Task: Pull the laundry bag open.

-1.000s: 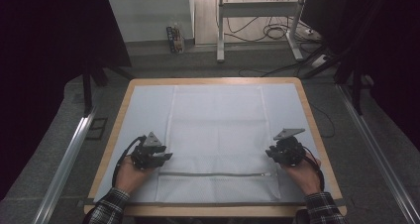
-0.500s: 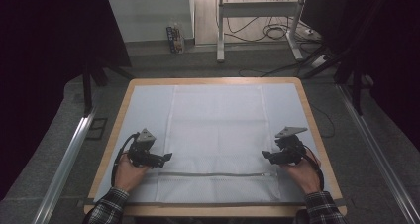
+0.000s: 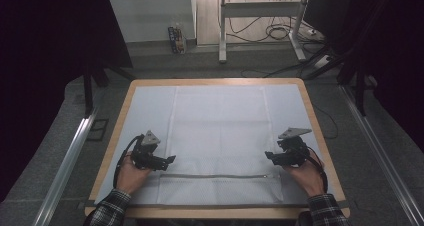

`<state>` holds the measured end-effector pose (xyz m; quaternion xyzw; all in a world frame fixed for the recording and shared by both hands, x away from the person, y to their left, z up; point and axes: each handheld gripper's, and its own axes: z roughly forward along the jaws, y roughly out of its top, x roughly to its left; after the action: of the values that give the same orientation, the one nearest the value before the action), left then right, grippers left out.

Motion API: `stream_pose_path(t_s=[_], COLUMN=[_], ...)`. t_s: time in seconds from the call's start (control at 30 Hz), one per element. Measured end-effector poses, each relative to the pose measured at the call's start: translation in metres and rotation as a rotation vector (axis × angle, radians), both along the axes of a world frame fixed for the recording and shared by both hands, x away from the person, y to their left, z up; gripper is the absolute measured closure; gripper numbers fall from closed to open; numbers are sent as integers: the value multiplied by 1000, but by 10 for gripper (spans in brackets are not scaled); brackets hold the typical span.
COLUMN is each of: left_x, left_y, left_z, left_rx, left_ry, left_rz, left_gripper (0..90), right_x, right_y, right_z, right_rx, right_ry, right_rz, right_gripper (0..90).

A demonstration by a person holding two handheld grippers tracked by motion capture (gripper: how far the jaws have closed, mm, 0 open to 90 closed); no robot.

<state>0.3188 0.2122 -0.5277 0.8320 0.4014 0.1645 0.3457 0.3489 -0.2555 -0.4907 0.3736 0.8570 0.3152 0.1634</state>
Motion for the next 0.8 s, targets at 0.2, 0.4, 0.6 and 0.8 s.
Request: stream_pose_path(t_s=[0.2,0.4,0.6,0.8], left_x=[-4,-7,-9,-13], left_y=[-7,-17,-23,-34], left_z=[6,6,10,9], left_rx=[-19,4,-52,-48], left_ry=[-11,-16,-18,-1], left_rz=[-21,-50,-71,-101], left_gripper=[62,62,62,62], right_x=[-14,-27,-43,-59], right_y=[-4,-10,-16,-20], right_z=[7,10,12,12], right_rx=[22,36,34,61], right_ry=[-1,1,20,36], right_rz=[-4,-6,1,18], right_gripper=[468,526,562,572])
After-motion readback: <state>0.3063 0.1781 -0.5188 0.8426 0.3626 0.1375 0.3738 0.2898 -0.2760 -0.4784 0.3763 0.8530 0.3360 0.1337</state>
